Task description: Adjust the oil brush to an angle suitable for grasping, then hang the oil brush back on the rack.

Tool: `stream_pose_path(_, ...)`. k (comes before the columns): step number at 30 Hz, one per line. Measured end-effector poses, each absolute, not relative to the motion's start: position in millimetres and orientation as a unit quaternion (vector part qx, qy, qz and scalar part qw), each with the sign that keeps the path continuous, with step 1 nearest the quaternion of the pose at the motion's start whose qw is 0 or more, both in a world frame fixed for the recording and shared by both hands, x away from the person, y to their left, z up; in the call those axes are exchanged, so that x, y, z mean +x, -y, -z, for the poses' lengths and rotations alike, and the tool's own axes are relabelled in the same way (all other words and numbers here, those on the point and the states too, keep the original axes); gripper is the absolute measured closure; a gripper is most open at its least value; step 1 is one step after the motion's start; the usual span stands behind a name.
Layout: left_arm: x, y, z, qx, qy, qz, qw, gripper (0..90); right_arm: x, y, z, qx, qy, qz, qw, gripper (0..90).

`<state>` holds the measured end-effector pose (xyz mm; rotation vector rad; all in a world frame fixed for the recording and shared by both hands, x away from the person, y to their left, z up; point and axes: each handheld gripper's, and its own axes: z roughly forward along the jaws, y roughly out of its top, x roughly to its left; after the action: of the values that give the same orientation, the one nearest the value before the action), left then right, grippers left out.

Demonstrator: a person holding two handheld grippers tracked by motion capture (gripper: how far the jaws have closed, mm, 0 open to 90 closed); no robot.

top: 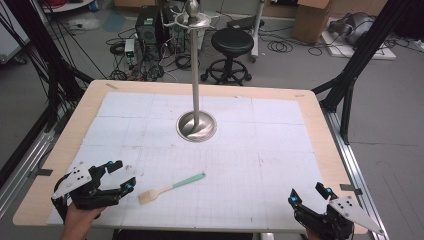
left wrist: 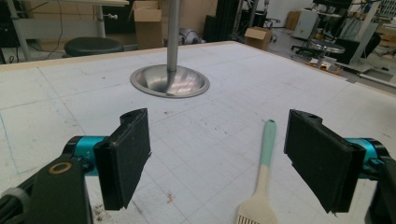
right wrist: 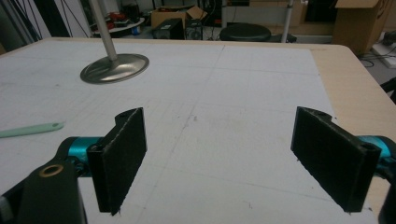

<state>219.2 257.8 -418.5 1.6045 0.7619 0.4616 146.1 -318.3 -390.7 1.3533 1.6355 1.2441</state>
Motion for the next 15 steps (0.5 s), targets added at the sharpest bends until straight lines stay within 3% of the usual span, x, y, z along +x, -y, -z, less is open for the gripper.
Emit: stream_pose_path(15,222.5,-248.5,420.2,0.712,-0.316,-0.189,0.598,23.6,144.3,319.2,393.1,0.52,-0.63,-0.473,0.33,16.9)
